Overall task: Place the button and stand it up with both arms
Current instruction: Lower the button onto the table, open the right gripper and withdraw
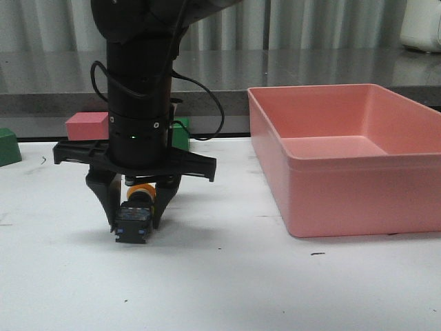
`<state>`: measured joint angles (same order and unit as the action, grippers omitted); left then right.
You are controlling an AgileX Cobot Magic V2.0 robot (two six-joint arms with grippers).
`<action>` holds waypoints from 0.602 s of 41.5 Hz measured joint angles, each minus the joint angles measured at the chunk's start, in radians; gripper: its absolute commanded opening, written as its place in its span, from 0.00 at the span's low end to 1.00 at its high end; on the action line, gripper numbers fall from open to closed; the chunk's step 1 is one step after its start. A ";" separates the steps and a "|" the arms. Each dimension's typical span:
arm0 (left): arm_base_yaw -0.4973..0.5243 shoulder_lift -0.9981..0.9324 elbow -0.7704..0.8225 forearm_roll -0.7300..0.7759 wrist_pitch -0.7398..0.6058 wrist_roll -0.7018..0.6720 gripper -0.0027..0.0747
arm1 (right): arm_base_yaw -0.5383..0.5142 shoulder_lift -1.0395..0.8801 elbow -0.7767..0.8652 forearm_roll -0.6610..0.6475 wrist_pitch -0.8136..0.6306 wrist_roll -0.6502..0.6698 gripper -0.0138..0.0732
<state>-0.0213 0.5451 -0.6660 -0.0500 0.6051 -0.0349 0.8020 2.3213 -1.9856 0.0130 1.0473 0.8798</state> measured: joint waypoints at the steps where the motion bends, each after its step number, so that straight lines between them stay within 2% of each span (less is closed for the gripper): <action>1: 0.000 0.000 0.000 0.000 0.000 0.000 0.51 | 0.000 0.000 0.000 0.000 0.000 0.000 0.70; 14: 0.000 0.000 0.000 0.000 0.000 0.000 0.51 | 0.000 -0.002 0.000 0.002 0.000 -0.030 0.70; 21: 0.000 0.000 0.000 0.000 0.000 0.000 0.51 | 0.000 -0.063 0.000 -0.013 0.023 -0.184 0.70; 25: 0.000 0.000 0.000 0.000 0.000 0.000 0.51 | 0.000 -0.122 0.000 -0.028 0.048 -0.322 0.70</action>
<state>-0.0213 0.5451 -0.6660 -0.0500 0.6051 -0.0349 0.8020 2.1989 -1.9856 -0.0147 1.0957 0.5575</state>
